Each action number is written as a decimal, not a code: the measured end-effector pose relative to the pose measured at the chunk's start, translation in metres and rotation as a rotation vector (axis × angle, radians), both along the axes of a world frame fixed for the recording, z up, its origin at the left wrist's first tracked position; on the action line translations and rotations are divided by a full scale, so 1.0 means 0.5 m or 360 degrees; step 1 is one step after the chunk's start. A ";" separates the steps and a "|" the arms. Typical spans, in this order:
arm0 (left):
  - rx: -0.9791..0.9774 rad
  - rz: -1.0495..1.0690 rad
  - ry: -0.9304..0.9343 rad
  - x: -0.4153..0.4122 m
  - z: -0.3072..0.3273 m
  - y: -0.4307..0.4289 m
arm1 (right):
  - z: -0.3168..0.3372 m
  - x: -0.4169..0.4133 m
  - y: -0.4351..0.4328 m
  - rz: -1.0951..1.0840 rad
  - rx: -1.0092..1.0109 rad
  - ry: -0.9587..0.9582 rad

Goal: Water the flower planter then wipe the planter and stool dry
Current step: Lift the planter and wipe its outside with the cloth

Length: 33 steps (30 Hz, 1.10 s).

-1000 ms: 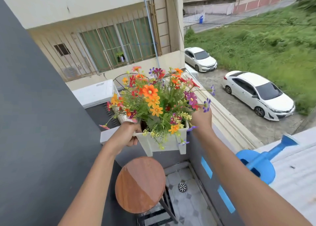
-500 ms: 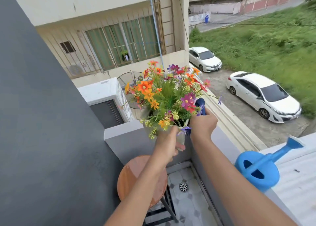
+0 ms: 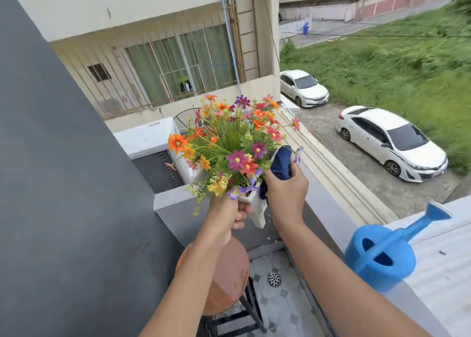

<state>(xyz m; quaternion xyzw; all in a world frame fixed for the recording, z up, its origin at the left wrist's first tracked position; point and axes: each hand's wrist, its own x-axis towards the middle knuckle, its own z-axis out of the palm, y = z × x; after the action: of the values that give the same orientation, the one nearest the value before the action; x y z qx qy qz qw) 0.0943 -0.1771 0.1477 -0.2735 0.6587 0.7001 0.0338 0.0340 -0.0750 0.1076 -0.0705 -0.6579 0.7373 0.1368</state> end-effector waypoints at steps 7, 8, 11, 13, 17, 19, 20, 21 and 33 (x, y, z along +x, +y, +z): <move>0.0212 0.0069 0.0084 -0.006 0.018 -0.049 | -0.024 0.058 -0.005 0.0329 0.0315 0.0298; 0.0254 0.0067 0.0102 -0.007 0.020 -0.054 | -0.035 0.077 -0.010 0.0335 0.0405 0.0388; 0.0302 0.0025 0.0129 -0.002 0.027 -0.060 | -0.053 0.113 -0.017 0.0297 0.0553 0.0645; 0.0296 -0.0017 0.0135 0.003 0.032 -0.060 | -0.041 0.079 -0.009 0.0183 0.0546 0.0627; 0.0316 -0.0120 0.0149 0.012 0.041 -0.051 | 0.017 -0.025 0.019 -0.0033 0.0372 0.0414; 0.0324 -0.0127 0.0170 0.009 0.046 -0.043 | 0.034 -0.035 0.020 -0.0086 0.0340 0.0424; 0.0316 -0.0113 0.0184 0.006 0.048 -0.040 | 0.036 -0.023 0.015 -0.0084 0.0331 0.0440; 0.0304 -0.0092 0.0199 0.001 0.051 -0.039 | 0.032 -0.002 0.007 -0.0058 0.0327 0.0475; 0.0315 -0.0073 0.0191 0.006 0.030 -0.031 | 0.041 -0.060 0.015 -0.0077 0.0362 0.0309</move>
<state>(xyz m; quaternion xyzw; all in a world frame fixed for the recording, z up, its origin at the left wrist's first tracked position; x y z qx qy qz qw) 0.0974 -0.1926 0.1628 -0.2113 0.5931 0.7760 0.0371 0.0038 -0.0676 0.1280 0.0010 -0.7190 0.6578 0.2246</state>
